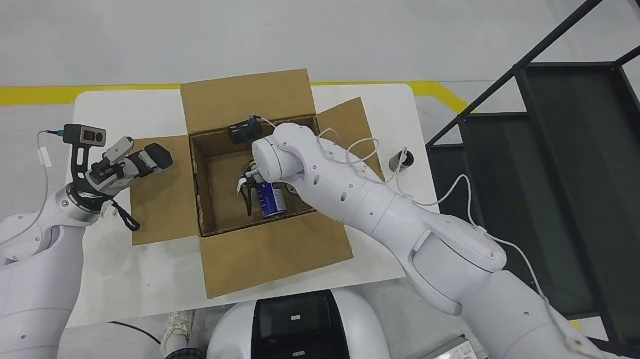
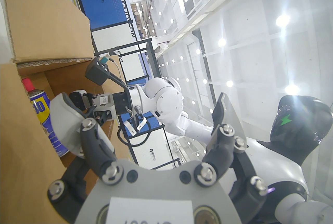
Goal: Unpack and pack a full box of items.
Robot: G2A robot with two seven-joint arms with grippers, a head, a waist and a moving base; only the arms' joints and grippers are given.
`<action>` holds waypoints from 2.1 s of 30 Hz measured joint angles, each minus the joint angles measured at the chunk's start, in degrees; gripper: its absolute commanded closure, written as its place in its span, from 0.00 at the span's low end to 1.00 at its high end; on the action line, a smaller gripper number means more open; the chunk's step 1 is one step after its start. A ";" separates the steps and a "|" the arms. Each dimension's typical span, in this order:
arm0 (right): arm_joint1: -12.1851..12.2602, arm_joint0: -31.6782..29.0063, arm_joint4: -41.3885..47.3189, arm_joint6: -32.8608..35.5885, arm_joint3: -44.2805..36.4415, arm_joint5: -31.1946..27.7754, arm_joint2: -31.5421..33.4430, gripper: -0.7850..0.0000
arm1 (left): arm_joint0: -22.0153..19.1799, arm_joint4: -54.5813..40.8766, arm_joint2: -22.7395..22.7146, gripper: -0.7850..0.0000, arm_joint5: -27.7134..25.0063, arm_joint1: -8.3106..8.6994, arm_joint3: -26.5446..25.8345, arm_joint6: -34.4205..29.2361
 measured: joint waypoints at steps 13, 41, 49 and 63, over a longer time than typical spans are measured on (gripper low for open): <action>-2.35 -0.28 1.92 -2.53 6.69 -4.26 -0.55 0.00 | 0.00 0.00 0.00 0.00 0.00 0.00 0.00 0.00; -10.06 3.50 5.40 -7.00 24.72 -6.57 -2.18 1.00 | 0.00 0.00 0.00 0.00 0.00 0.00 0.00 0.00; -11.49 3.98 4.42 -7.25 25.95 -5.37 -2.42 1.00 | 0.00 0.00 0.00 0.00 0.00 0.00 0.00 0.00; -8.31 1.21 -0.21 -5.86 13.35 -0.72 1.80 1.00 | 0.00 0.00 0.00 0.00 0.00 0.00 0.00 0.00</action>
